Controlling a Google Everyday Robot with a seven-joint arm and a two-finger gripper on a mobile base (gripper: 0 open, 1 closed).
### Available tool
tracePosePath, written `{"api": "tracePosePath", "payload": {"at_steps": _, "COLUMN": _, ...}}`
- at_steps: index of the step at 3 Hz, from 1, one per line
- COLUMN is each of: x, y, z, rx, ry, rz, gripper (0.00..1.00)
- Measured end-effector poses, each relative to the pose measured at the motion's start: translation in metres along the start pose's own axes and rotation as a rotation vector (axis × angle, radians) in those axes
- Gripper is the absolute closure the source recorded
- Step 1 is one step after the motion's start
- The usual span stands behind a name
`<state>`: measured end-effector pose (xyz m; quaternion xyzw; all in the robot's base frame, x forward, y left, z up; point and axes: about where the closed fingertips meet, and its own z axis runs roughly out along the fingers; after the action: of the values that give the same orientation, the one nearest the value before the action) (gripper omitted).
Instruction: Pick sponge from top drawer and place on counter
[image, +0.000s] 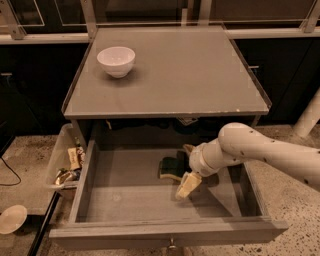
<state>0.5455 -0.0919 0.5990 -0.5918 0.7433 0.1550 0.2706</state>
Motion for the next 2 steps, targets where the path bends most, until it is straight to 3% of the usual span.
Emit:
{"api": "tracePosePath", "payload": {"at_steps": 1, "x": 0.0006, "y": 0.0001, "z": 0.0017, "rx": -0.002, "ry": 0.000, "rz": 0.000, "gripper": 0.00}}
{"api": "tracePosePath", "payload": {"at_steps": 2, "x": 0.0006, "y": 0.0001, "z": 0.0017, "rx": -0.002, "ry": 0.000, "rz": 0.000, "gripper": 0.19}}
